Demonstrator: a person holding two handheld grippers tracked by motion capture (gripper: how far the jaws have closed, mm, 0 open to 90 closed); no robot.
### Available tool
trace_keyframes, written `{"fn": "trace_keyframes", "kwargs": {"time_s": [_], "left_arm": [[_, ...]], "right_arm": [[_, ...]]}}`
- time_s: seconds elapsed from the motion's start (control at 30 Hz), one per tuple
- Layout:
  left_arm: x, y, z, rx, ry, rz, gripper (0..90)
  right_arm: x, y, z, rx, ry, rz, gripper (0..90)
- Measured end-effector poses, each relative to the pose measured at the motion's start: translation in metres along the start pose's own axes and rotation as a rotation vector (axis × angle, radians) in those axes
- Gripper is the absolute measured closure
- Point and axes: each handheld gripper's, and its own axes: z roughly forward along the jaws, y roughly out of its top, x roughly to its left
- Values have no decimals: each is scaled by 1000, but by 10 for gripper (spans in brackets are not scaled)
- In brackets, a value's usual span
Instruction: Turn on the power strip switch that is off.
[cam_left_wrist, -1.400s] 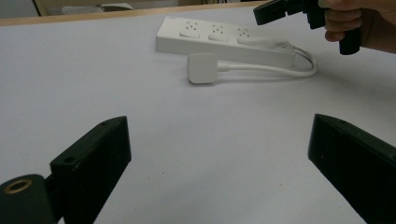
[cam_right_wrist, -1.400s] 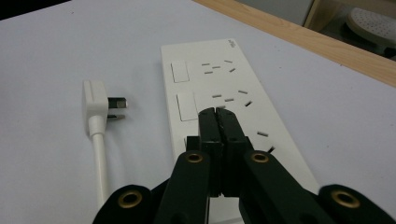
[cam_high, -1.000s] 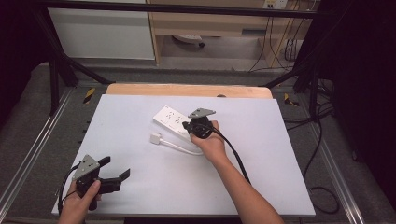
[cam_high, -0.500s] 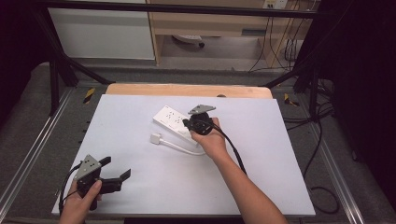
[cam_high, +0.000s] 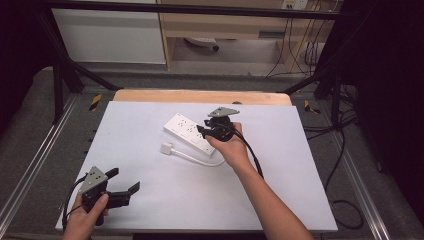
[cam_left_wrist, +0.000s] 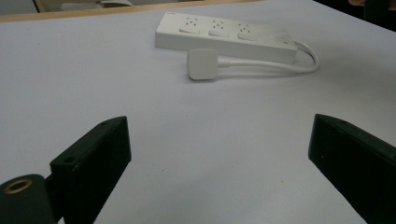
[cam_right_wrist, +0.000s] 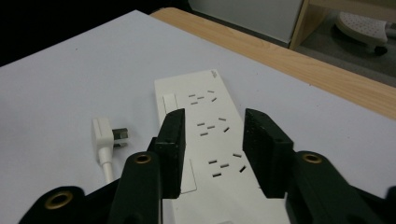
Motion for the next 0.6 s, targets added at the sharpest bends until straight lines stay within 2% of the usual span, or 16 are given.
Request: {"fn": "trace_keyframes", "kwargs": {"time_s": [0.03, 0.07, 0.1, 0.17, 0.23, 0.43, 0.6], "left_arm": [[0, 0, 0, 1, 3, -2, 59], [0, -1, 0, 1, 4, -14, 59], [1, 0, 1, 6, 2, -1, 62], [1, 0, 1, 5, 6, -1, 60], [0, 0, 1, 6, 10, 1, 60], [0, 0, 0, 6, 5, 4, 60], [0, -1, 0, 4, 5, 3, 60]], "right_arm": [[-1, 1, -1, -4, 5, 8, 529], [-1, 1, -1, -4, 5, 8, 529], [-2, 2, -5, 8, 0, -7, 452], [-4, 3, -8, 10, 1, 13, 398], [-6, 4, -9, 19, -4, 20, 363], [-9, 5, -11, 1, -11, 36, 271], [-9, 6, -11, 0, -26, 39, 128]]}}
